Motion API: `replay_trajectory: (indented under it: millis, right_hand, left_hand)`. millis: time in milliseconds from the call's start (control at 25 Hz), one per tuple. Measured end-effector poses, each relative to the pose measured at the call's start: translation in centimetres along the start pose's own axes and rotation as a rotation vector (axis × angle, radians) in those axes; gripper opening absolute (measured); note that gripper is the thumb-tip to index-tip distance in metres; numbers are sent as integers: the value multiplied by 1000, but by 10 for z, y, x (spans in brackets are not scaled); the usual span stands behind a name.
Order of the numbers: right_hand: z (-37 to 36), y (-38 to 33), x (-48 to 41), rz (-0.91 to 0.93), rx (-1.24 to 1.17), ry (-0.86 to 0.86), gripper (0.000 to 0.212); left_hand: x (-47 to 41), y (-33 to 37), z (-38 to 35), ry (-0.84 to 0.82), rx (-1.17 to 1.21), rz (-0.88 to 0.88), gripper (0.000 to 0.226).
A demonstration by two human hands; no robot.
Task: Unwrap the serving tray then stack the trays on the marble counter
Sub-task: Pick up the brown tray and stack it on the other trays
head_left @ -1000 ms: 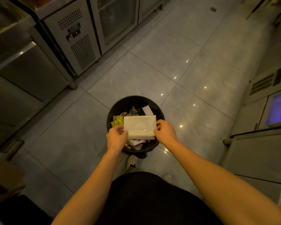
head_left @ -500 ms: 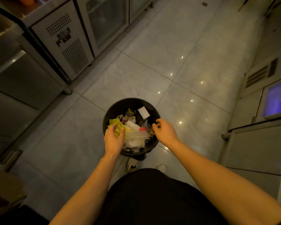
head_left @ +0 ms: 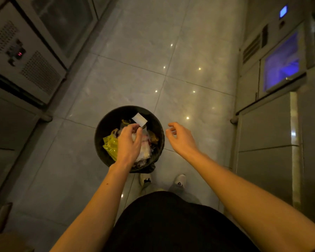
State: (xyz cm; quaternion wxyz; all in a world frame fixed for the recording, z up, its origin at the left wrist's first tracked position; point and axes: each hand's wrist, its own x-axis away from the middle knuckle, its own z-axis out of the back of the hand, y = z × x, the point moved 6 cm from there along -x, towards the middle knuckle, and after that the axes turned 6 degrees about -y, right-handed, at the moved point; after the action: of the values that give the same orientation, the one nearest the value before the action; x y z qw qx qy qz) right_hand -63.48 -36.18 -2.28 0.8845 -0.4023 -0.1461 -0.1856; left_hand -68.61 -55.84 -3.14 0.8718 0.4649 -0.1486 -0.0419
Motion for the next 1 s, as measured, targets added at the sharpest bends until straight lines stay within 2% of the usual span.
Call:
replay_trajectory:
  millis: [240,480,600,800,1000]
  right_hand:
    - [79,66,46,-63,82,265,44]
    - [174,171,146,-212,105,558,39]
    - [213,239,222,-334,137,706,37]
    - [246,345,343,-536,46,889,38]
    - [253,413,434,-753,-108,1061,43]
  left_hand:
    - [-3,72,-70,-193,-120,-206,39]
    - [41,173,-198,-412,-177,-448,36]
    - [91,229,-284,-561,-231,-631,33]
    - [187,296,-413,-781,-325,-871,30]
    - [270,337,-502,-961,-458,-1148,35]
